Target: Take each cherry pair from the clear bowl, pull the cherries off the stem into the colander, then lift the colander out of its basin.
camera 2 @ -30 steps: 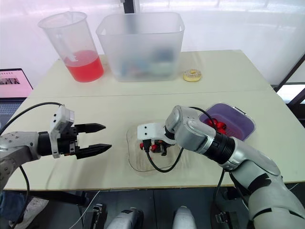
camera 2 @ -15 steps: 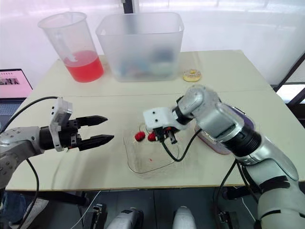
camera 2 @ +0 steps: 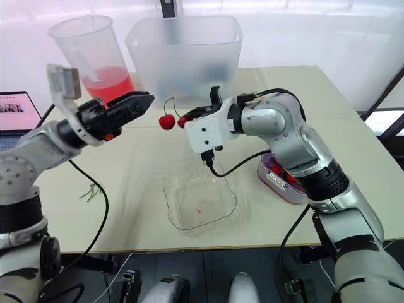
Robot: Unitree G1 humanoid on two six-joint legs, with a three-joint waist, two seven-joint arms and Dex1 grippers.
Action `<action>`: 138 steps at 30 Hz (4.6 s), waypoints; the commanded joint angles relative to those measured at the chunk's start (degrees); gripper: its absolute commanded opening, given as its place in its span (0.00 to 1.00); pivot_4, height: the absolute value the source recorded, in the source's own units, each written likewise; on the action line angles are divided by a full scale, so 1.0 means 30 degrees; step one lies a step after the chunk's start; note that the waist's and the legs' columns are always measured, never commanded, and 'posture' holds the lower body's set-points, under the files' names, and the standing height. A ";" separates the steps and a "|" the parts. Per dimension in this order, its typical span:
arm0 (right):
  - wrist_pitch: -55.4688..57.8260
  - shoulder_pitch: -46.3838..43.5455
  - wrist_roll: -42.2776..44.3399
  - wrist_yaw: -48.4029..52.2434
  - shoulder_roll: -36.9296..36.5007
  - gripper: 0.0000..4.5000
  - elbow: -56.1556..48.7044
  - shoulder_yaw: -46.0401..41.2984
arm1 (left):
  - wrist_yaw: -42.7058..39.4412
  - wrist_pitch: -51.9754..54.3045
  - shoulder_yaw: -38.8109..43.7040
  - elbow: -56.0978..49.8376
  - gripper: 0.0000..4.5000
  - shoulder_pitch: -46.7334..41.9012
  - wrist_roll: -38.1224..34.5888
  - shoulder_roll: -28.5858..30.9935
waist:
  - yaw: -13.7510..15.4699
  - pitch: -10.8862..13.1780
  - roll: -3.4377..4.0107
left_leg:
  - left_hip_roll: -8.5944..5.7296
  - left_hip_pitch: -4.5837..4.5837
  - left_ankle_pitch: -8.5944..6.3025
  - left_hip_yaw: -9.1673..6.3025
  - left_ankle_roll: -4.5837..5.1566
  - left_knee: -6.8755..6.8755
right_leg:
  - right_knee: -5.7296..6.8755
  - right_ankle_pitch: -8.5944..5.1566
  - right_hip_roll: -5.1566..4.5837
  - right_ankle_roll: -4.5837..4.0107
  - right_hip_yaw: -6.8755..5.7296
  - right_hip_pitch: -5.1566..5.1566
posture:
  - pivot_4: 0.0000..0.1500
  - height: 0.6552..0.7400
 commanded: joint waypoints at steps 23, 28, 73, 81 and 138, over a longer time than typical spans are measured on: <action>-0.5641 0.0771 -0.4179 -0.2761 0.0559 0.11 0.0395 -0.0022 | -0.0800 0.2311 -0.2640 0.1893 0.82 -0.3484 0.3296 -0.0557 | -0.0037 0.0000 0.0000 | 0.0001 0.0000 0.0001 -0.0002 -0.0002 0.0001 | -0.0004 0.0000 0.0023 0.0000 0.0002 0.0001 | 1.00 1.00; -0.5635 0.0798 -0.4146 -0.2701 0.0537 0.11 0.0483 -0.0113 | -0.0863 0.2786 -0.2756 0.1629 0.25 -0.3346 0.3768 -0.0300 | -0.0037 0.0000 0.0000 | 0.0001 0.0000 0.0001 -0.0002 -0.0002 0.0002 | -0.0004 0.0000 0.0022 0.0000 0.0003 0.0002 | 1.00 1.00; 2.3482 0.2069 2.1948 0.1617 0.2559 0.98 -0.1860 -0.8498 | -0.3795 0.4181 -0.2151 -0.1126 0.00 -0.2310 0.1704 -0.0206 | 0.0093 0.0001 0.0001 | -0.0022 0.0000 0.0001 -0.0040 0.0001 0.0029 | -0.0027 0.0002 -0.0030 -0.0003 -0.0012 0.0069 | 1.00 1.00; 2.3389 0.1781 2.2389 0.1314 0.3187 0.80 -0.1632 -0.7670 | -0.3449 0.4101 -0.2114 -0.1261 0.00 -0.2230 0.1486 -0.0173 | 0.0024 0.0001 0.0002 | -0.0014 0.0000 0.0000 -0.0040 0.0001 0.0025 | -0.0026 0.0002 -0.0024 -0.0003 -0.0012 0.0065 | 1.00 1.00; 2.0951 0.4525 1.9583 0.4654 -0.6041 0.15 -0.0099 -0.6898 | -0.3519 0.3226 -0.2096 -0.0970 0.00 -0.1905 0.1544 -0.0519 | 0.0178 0.0003 -0.0004 | -0.0030 0.0000 -0.0001 -0.0021 0.0005 0.0029 | -0.0040 0.0002 -0.0033 -0.0002 -0.0017 0.0072 | 1.00 1.00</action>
